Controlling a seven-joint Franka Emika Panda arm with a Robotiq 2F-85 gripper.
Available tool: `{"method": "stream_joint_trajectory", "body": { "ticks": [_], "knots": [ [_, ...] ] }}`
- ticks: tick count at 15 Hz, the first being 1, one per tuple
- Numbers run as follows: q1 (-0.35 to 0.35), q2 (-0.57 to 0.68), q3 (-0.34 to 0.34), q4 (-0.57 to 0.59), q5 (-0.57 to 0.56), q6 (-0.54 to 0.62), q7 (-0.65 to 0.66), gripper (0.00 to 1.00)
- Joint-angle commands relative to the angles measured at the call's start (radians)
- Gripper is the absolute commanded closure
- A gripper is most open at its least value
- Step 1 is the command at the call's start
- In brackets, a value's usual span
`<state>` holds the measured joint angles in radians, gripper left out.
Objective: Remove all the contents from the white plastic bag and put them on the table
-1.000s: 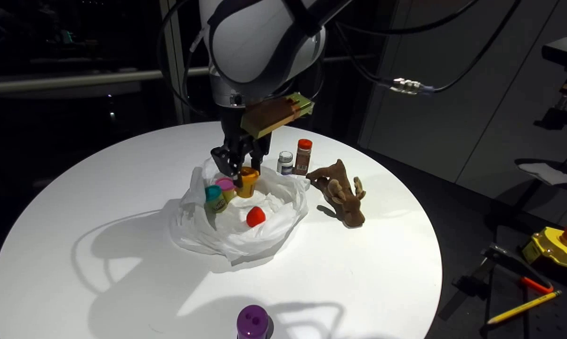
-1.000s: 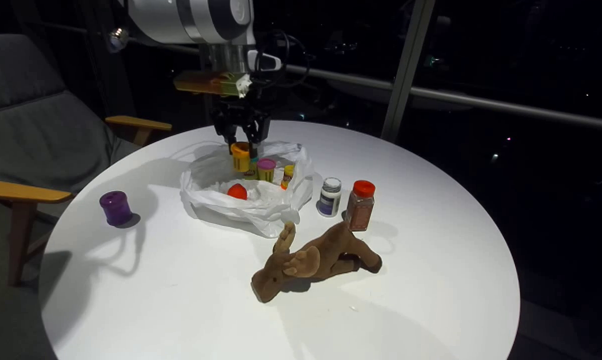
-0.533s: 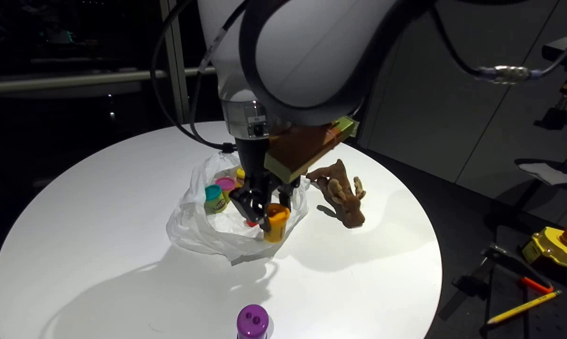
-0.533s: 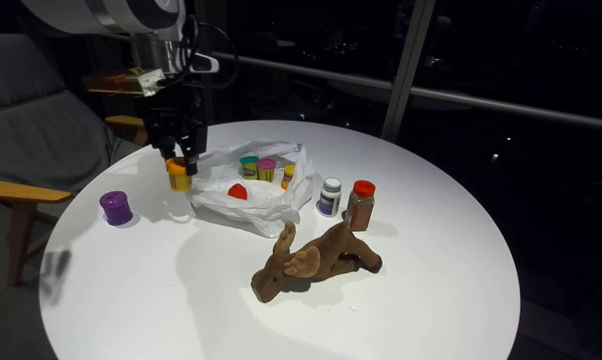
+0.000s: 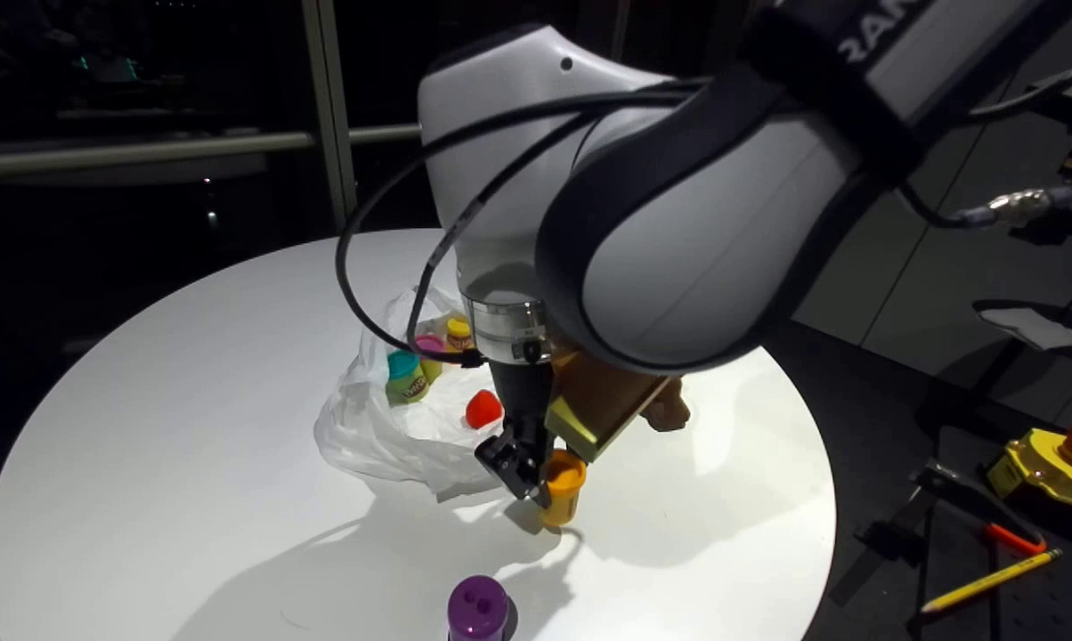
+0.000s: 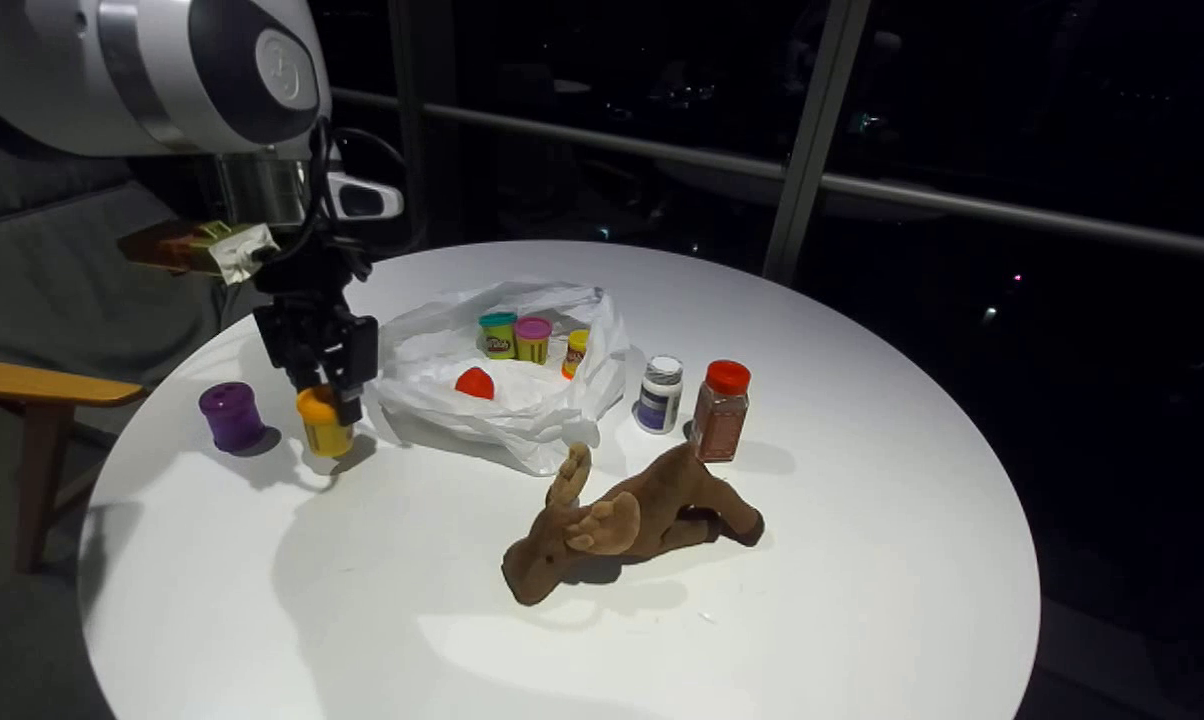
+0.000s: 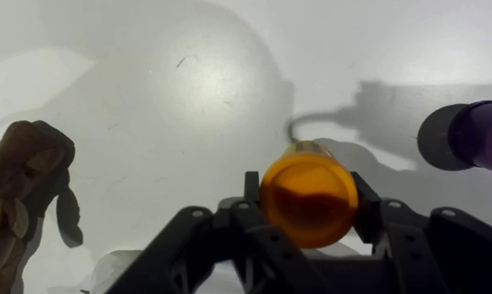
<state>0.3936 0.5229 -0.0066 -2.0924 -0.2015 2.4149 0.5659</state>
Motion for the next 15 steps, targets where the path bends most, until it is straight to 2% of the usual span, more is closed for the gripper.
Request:
{"method": "stream_joint_trajectory", "body": {
  "ticks": [1,2,3,4,7,12,15],
  "knots": [
    [-0.011,0.059,0.003,0.011,0.009,0.061,0.010,0.72],
    [-0.011,0.066,0.002,0.008,0.012,0.069,0.008,0.72],
    [-0.011,0.072,0.000,0.009,0.018,0.079,0.008,0.39],
    [-0.007,0.059,-0.005,0.006,0.013,0.077,0.012,0.21],
    [-0.010,-0.017,-0.011,-0.024,0.010,0.077,0.008,0.01],
    [-0.073,-0.106,0.004,0.025,0.060,0.058,-0.027,0.00],
    [-0.144,-0.065,0.021,0.114,0.147,0.052,-0.082,0.01]
  ]
}}
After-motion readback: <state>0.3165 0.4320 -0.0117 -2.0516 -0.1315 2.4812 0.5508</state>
